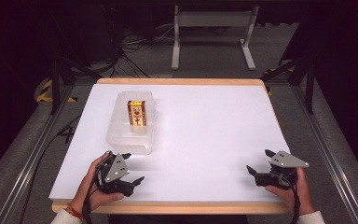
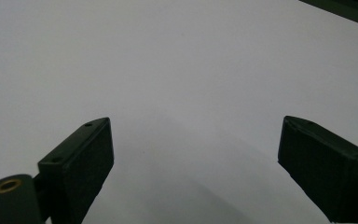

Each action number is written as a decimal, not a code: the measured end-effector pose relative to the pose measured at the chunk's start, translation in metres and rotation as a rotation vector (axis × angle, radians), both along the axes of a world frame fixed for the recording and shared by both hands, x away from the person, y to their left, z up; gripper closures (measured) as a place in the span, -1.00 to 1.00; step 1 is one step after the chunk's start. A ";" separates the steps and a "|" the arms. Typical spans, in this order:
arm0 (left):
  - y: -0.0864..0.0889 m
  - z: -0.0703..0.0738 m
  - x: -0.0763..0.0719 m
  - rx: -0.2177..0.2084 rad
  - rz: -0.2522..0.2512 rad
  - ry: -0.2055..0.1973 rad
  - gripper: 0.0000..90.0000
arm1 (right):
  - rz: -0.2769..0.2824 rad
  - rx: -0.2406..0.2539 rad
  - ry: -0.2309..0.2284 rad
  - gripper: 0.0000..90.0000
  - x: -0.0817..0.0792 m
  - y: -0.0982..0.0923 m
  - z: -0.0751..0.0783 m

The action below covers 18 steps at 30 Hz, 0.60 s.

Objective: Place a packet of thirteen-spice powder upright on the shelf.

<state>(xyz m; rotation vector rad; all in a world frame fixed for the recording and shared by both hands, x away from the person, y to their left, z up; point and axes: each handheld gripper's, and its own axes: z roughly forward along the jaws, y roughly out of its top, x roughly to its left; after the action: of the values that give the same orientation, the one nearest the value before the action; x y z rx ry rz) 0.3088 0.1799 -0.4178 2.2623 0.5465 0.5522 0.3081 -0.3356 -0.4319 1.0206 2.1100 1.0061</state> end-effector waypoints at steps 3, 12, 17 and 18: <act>0.009 -0.003 0.001 -0.007 0.020 0.006 -0.68 | -0.002 0.002 0.000 -0.76 0.000 0.000 0.000; 0.030 -0.015 0.003 -0.041 0.071 0.024 -0.73 | 0.002 0.007 -0.004 -0.76 0.000 -0.001 0.001; 0.042 -0.020 0.005 -0.077 0.104 0.039 -0.74 | 0.005 0.012 -0.010 -0.76 -0.001 -0.001 0.003; 0.048 -0.022 0.005 -0.093 0.123 0.046 -0.76 | 0.005 0.013 -0.011 -0.76 -0.001 -0.001 0.003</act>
<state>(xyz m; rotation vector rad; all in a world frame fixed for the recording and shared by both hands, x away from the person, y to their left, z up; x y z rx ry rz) 0.3142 0.2282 -0.4394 2.1686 0.7237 0.5252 0.3068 -0.3365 -0.4287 1.0142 2.1008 1.0270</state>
